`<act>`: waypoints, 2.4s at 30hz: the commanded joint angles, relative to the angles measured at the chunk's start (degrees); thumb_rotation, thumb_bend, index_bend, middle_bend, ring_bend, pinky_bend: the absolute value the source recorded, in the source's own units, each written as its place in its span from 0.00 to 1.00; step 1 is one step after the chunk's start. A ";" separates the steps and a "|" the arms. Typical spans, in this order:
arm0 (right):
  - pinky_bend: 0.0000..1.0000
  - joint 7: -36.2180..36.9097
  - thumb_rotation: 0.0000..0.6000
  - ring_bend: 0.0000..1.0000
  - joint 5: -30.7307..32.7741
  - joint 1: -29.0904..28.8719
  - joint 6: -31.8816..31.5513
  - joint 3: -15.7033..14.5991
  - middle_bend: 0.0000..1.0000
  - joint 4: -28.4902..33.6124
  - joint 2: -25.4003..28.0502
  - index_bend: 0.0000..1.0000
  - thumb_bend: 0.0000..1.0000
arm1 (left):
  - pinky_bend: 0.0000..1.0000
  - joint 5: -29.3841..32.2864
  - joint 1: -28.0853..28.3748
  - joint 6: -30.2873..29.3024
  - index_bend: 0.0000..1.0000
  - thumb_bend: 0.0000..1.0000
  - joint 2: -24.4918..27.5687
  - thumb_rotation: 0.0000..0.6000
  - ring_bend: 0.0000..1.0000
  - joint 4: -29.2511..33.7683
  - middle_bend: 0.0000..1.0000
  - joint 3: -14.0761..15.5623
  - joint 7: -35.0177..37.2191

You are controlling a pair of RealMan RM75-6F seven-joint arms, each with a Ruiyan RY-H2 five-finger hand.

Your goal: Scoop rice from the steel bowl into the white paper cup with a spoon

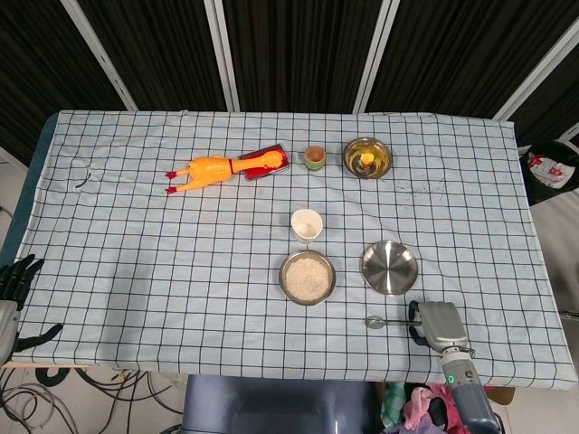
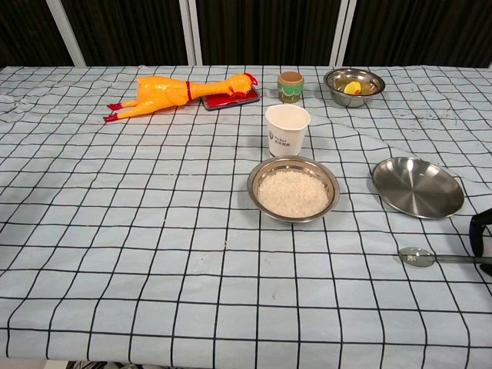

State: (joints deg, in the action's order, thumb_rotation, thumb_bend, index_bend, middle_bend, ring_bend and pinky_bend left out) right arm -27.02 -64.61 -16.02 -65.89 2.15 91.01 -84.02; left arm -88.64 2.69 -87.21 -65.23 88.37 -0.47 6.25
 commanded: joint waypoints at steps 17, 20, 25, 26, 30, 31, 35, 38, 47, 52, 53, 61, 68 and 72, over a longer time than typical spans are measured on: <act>1.00 -0.39 1.00 1.00 0.83 -0.30 0.06 -0.10 1.00 -0.10 -0.34 0.53 0.33 | 0.00 0.10 -0.04 -0.07 0.00 0.00 0.16 1.00 0.00 0.07 0.00 -0.06 0.60; 1.00 -0.41 1.00 1.00 0.94 -0.30 -0.02 -0.10 1.00 -0.08 -0.31 0.53 0.33 | 0.00 0.00 0.03 0.07 0.00 0.00 0.10 1.00 0.00 0.08 0.00 0.01 0.45; 1.00 -0.29 1.00 1.00 1.04 -0.30 -0.10 -0.11 1.00 -0.07 -0.21 0.54 0.34 | 0.00 0.03 0.05 0.10 0.00 0.00 0.04 1.00 0.00 0.14 0.00 0.00 0.36; 1.00 -0.26 1.00 1.00 1.04 -0.30 -0.11 -0.12 1.00 -0.06 -0.21 0.54 0.34 | 0.00 0.06 0.05 0.11 0.00 0.00 0.04 1.00 0.00 0.15 0.00 -0.01 0.35; 1.00 -0.14 1.00 1.00 1.04 -0.33 -0.13 -0.14 1.00 -0.03 -0.19 0.55 0.35 | 0.00 0.02 0.05 0.11 0.00 0.00 0.03 1.00 0.00 0.16 0.00 0.02 0.26; 1.00 -0.13 1.00 1.00 1.04 -0.34 -0.14 -0.15 1.00 -0.03 -0.18 0.55 0.35 | 0.00 0.03 0.05 0.11 0.00 0.00 0.02 1.00 0.00 0.17 0.00 0.03 0.25; 1.00 -0.10 1.00 1.00 1.19 -0.37 -0.14 -0.14 1.00 -0.08 -0.14 0.56 0.35 | 0.00 0.09 0.06 0.11 0.00 0.00 0.02 1.00 0.00 0.19 0.00 -0.01 0.26; 1.00 -0.12 1.00 1.00 1.29 -0.41 -0.09 -0.16 1.00 -0.15 -0.12 0.56 0.36 | 0.00 0.09 0.06 0.12 0.00 0.00 0.03 1.00 0.00 0.21 0.00 -0.02 0.30; 1.00 0.00 1.00 1.00 1.10 -0.59 -0.06 -0.20 1.00 0.04 0.01 0.57 0.41 | 0.00 0.12 0.05 0.06 0.00 0.00 0.00 1.00 0.00 0.23 0.00 -0.06 0.38; 1.00 -0.15 1.00 1.00 0.93 -0.76 -0.11 -0.18 1.00 0.90 0.51 0.58 0.43 | 0.00 0.11 0.06 0.04 0.00 0.00 0.00 1.00 0.00 0.24 0.00 -0.07 0.43; 1.00 -0.18 1.00 1.00 0.90 -0.77 -0.12 -0.18 1.00 1.03 0.57 0.58 0.43 | 0.00 0.11 0.07 0.04 0.00 0.00 0.00 1.00 0.00 0.25 0.00 -0.08 0.43; 1.00 -0.82 1.00 1.00 -0.52 -1.29 -1.02 0.16 1.00 3.99 2.06 0.60 0.43 | 0.00 0.10 0.04 -0.04 0.00 0.00 0.00 1.00 0.00 0.28 0.00 -0.09 0.57; 1.00 -4.93 1.00 1.00 -0.90 -3.36 -2.27 2.56 1.00 7.68 4.59 0.62 0.48 | 0.00 0.17 0.04 0.03 0.00 0.00 0.07 1.00 0.00 0.36 0.00 -0.08 0.67; 1.00 -9.55 1.00 1.00 0.12 -5.79 -2.69 5.29 1.00 10.18 6.24 0.64 0.49 | 0.00 0.13 0.08 0.10 0.00 0.00 0.11 1.00 0.00 0.43 0.00 -0.07 0.68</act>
State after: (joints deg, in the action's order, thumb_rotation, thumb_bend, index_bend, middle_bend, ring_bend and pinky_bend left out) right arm -33.96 -65.22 -20.19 -68.19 5.65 99.48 -78.97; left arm -88.52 2.77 -87.13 -65.13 88.79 -0.54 6.93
